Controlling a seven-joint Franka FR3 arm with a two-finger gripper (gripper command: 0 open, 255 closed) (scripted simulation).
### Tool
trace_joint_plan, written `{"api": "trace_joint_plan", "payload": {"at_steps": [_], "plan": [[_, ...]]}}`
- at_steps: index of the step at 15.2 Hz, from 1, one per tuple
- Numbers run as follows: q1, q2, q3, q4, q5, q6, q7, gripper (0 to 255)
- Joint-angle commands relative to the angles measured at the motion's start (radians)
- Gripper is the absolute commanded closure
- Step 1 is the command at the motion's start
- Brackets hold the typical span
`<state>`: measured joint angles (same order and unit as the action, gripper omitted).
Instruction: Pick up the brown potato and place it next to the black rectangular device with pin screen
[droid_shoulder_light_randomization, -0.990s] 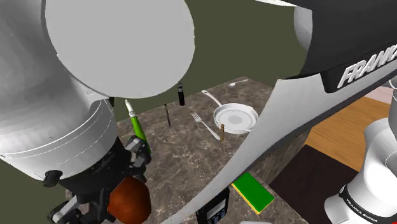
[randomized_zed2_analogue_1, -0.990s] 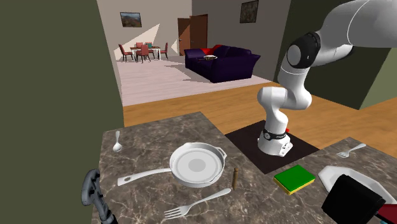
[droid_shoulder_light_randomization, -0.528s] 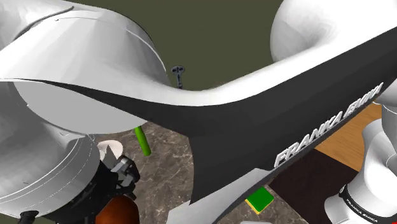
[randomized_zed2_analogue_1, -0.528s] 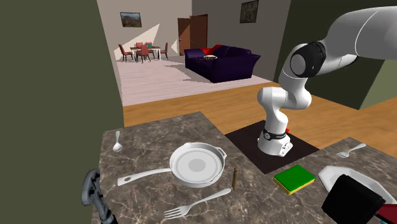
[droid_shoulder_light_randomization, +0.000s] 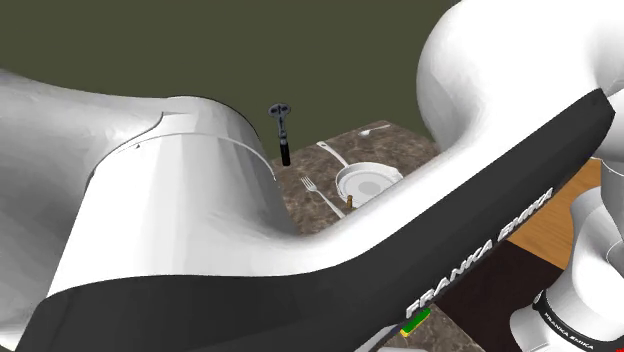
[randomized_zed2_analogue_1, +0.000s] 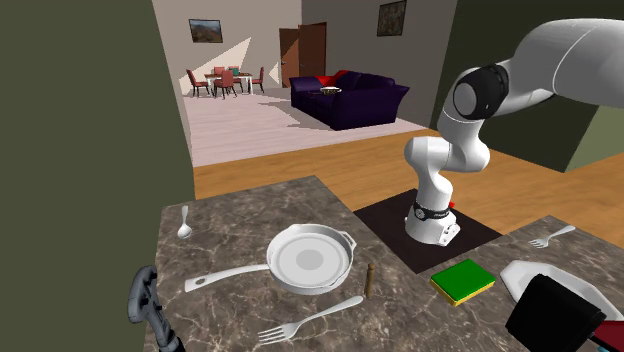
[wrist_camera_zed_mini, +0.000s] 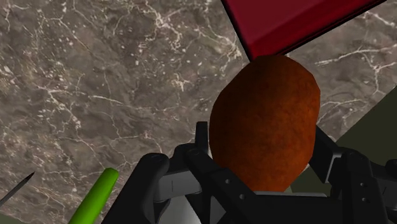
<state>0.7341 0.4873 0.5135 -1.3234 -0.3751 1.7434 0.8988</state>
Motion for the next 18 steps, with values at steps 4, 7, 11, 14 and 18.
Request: {"api": "trace_joint_plan", "payload": {"at_steps": [4,7,11,14,18], "plan": [[-0.009,0.005,-0.003,-0.061,-0.006,0.065,0.013,255],[-0.012,0.010,-0.006,-0.094,-0.011,0.101,0.021,255],[-0.015,0.021,-0.010,-0.133,-0.020,0.148,0.032,255],[-0.016,0.030,-0.014,-0.159,-0.027,0.181,0.041,255],[-0.016,0.046,-0.020,-0.190,-0.039,0.224,0.054,255]]}}
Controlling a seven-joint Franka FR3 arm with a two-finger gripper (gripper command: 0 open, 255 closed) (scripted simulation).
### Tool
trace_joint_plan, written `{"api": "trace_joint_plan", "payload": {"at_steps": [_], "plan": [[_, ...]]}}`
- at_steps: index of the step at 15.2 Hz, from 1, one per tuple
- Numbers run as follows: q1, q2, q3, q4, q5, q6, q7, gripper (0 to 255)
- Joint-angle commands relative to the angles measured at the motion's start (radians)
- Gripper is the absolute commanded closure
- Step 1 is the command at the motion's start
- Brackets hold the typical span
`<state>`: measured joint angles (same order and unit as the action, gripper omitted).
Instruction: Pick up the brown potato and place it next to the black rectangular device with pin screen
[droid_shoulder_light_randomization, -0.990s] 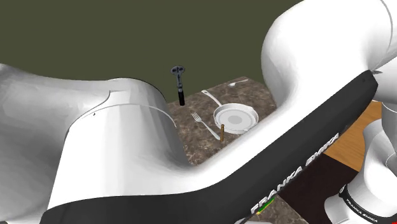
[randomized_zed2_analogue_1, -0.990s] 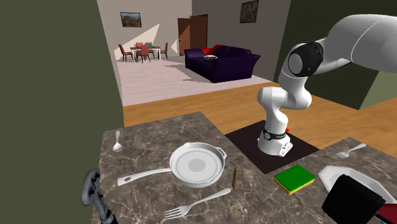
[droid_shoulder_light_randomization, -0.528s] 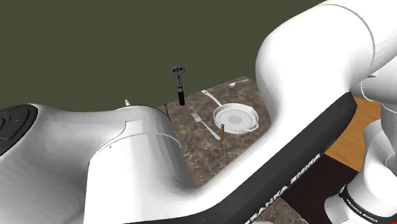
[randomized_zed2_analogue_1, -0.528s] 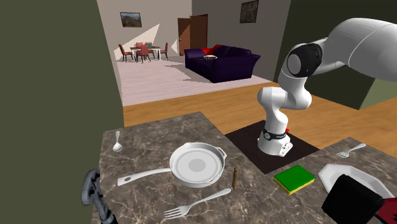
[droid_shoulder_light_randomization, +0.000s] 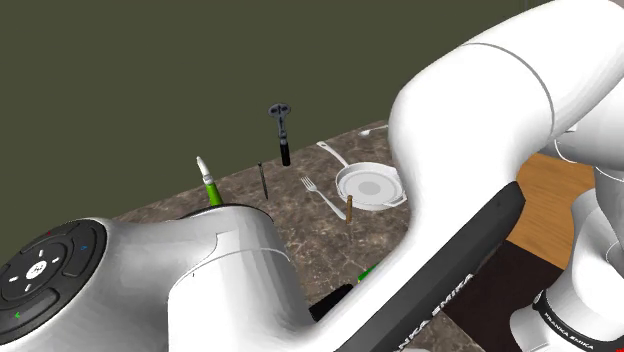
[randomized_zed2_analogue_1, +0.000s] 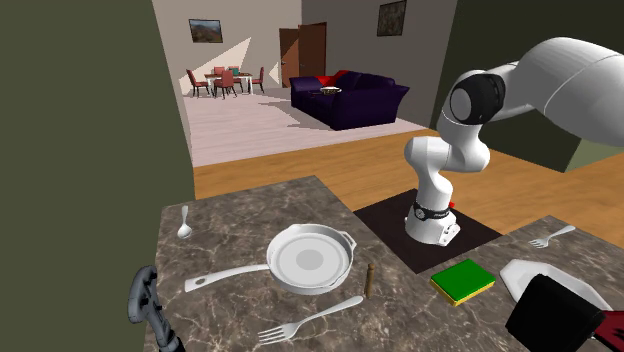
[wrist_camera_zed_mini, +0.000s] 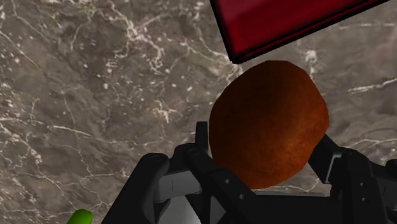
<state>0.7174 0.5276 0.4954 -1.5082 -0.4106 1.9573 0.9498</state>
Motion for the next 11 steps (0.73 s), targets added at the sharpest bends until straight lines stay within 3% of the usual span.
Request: {"api": "trace_joint_plan", "payload": {"at_steps": [1,11], "plan": [[0.001,0.010,-0.004,-0.012,-0.007,0.021,0.006,255],[0.004,0.044,-0.016,-0.050,-0.029,0.088,0.027,255]]}}
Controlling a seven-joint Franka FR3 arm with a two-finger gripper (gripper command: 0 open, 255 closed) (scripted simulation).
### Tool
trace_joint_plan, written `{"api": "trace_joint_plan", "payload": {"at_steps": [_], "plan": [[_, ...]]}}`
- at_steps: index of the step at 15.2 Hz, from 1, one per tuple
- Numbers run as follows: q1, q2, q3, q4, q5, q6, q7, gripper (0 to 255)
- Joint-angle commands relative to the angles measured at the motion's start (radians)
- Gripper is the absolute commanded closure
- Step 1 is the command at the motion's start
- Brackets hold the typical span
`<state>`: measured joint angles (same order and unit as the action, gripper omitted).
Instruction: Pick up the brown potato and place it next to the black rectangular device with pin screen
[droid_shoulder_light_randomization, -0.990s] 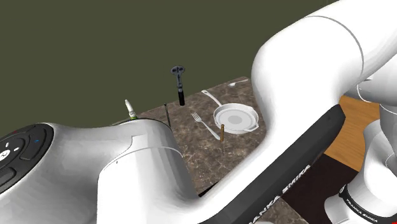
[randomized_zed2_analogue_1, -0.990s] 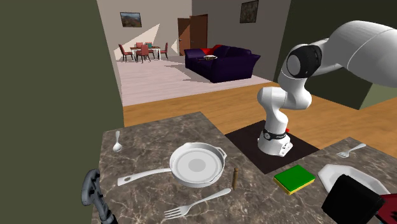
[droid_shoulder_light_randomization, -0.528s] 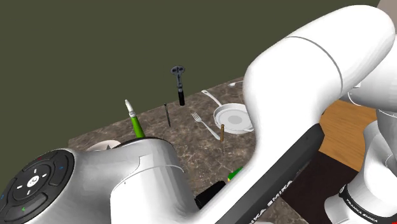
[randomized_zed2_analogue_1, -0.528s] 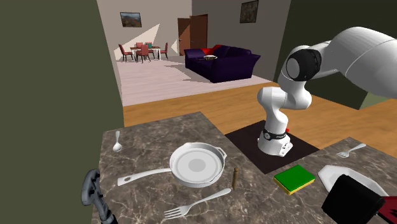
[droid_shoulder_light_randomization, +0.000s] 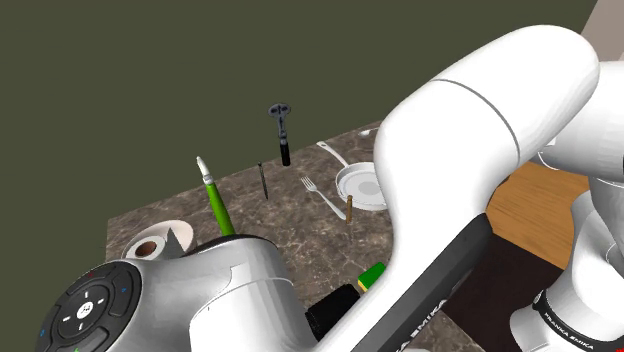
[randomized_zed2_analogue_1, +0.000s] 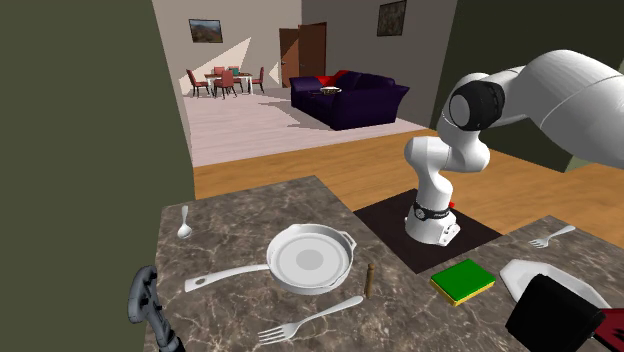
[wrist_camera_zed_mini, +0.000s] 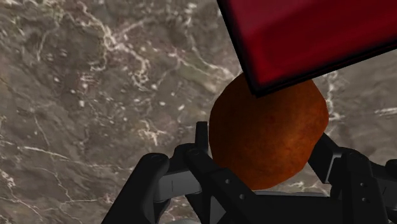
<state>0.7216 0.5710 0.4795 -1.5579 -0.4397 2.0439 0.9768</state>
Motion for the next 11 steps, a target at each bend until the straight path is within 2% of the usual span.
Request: {"api": "trace_joint_plan", "payload": {"at_steps": [1,5,6,11], "plan": [[0.000,0.000,0.000,0.000,0.000,0.001,0.000,255],[0.000,0.000,0.000,0.000,0.000,0.001,0.000,255],[0.000,0.000,0.000,0.000,0.000,0.001,0.000,0],[0.000,0.000,0.000,0.000,0.000,0.001,0.000,0]]}}
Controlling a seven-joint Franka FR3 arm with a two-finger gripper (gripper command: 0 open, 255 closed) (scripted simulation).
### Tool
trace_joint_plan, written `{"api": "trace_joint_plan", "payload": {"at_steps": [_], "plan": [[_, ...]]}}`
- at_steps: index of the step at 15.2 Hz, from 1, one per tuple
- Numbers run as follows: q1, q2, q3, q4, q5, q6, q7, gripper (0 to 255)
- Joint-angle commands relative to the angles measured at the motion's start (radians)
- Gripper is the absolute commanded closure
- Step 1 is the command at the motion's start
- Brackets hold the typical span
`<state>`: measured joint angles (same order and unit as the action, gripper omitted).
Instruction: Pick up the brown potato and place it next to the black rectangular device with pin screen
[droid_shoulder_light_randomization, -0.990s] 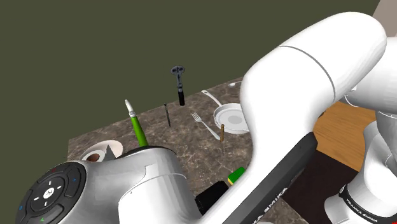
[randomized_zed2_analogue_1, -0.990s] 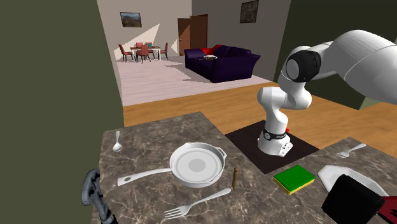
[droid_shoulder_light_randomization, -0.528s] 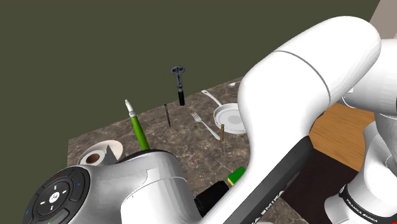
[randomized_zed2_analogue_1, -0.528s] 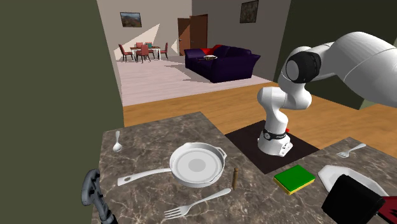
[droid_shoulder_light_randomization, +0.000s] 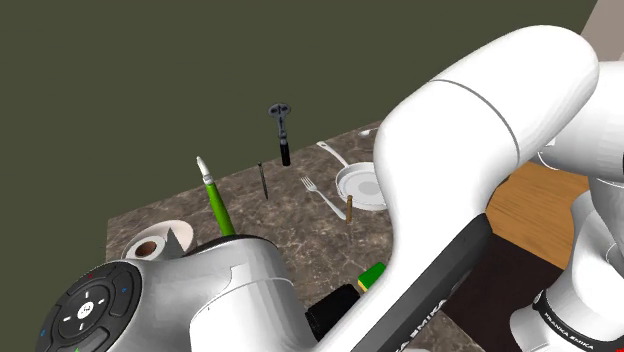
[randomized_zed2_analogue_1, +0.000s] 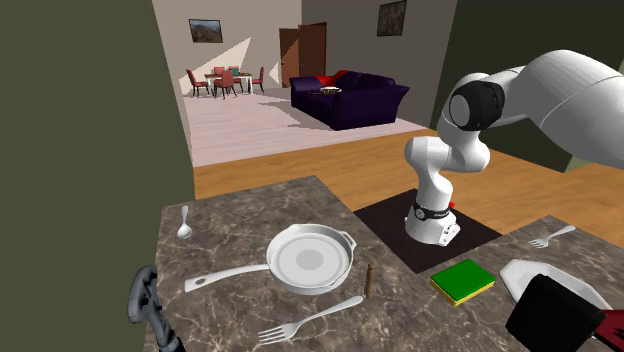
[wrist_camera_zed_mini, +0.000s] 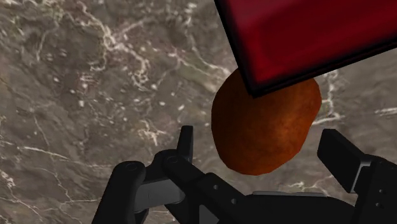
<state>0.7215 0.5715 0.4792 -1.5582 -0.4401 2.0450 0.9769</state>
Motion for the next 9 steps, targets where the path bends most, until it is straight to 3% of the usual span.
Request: {"api": "trace_joint_plan", "payload": {"at_steps": [1,4,9], "plan": [[0.000,-0.014,0.006,0.012,0.009,-0.025,-0.005,0],[0.004,-0.047,0.020,0.056,0.031,-0.097,-0.020,0],[0.004,-0.047,0.020,0.056,0.031,-0.097,-0.020,0]]}}
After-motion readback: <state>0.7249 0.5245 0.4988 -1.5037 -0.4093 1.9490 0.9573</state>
